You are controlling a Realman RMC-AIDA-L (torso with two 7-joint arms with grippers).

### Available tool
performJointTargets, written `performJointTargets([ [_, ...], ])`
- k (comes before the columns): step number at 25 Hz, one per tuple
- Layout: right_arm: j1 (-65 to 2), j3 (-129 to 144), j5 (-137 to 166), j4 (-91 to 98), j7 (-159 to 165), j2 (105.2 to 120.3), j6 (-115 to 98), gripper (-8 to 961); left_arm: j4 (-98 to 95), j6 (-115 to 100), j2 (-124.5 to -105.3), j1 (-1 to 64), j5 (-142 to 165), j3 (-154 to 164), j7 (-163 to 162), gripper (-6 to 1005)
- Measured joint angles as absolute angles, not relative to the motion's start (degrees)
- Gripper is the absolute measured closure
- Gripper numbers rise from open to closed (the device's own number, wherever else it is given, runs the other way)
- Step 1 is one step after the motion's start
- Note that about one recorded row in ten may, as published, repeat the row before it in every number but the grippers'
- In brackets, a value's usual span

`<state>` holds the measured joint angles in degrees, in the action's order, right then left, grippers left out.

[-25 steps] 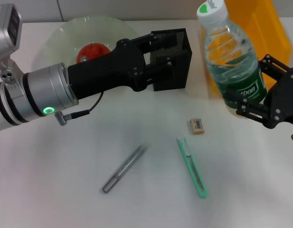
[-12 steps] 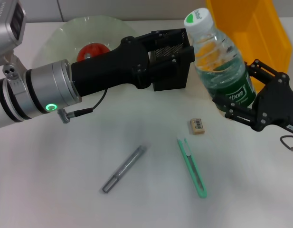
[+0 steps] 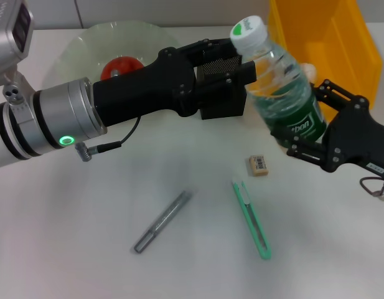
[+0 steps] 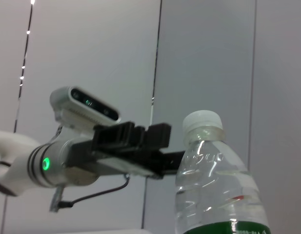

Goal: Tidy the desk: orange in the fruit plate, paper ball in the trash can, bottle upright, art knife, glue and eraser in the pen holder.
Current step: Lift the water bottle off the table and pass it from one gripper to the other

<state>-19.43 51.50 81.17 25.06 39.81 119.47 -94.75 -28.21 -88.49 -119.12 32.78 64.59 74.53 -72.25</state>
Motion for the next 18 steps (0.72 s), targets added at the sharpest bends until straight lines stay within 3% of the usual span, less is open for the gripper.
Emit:
performJointTargets([
  [18, -22.8, 53.2, 82.1, 22.5, 39.8, 119.51, -93.7, 191, -27.7, -88.4, -119.18, 32.7, 64.6, 74.5, -72.3, 375],
])
